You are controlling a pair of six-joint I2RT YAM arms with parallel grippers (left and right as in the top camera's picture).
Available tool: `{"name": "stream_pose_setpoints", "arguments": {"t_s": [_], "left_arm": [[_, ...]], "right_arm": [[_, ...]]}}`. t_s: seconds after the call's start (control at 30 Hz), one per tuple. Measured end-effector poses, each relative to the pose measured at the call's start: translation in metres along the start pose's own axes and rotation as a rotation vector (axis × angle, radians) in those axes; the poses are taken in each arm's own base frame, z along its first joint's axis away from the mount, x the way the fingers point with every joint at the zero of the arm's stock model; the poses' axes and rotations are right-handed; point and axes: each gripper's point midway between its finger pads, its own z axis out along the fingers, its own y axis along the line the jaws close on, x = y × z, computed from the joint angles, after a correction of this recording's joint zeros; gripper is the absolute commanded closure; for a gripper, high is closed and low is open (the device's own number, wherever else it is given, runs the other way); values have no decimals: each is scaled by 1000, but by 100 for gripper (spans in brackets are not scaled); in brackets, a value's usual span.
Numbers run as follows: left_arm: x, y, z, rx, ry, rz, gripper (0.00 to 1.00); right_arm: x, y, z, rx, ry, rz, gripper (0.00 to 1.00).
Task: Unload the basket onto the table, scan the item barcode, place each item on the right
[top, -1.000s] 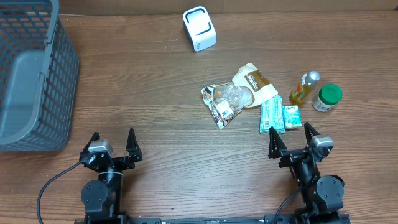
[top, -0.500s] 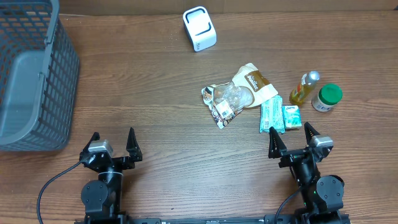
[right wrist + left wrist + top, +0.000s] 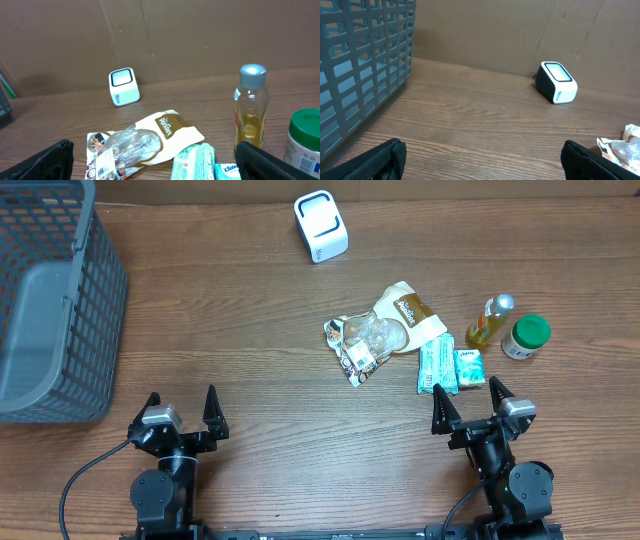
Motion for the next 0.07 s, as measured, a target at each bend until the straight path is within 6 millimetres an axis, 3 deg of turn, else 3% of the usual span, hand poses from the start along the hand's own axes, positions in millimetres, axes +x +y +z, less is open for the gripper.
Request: {"name": "stream_pose_setpoints", "arguments": {"t_s": [0.07], "left_arm": [[0, 0, 0, 0, 0, 0, 0]], "right_arm": [[0, 0, 0, 0, 0, 0, 0]]}}
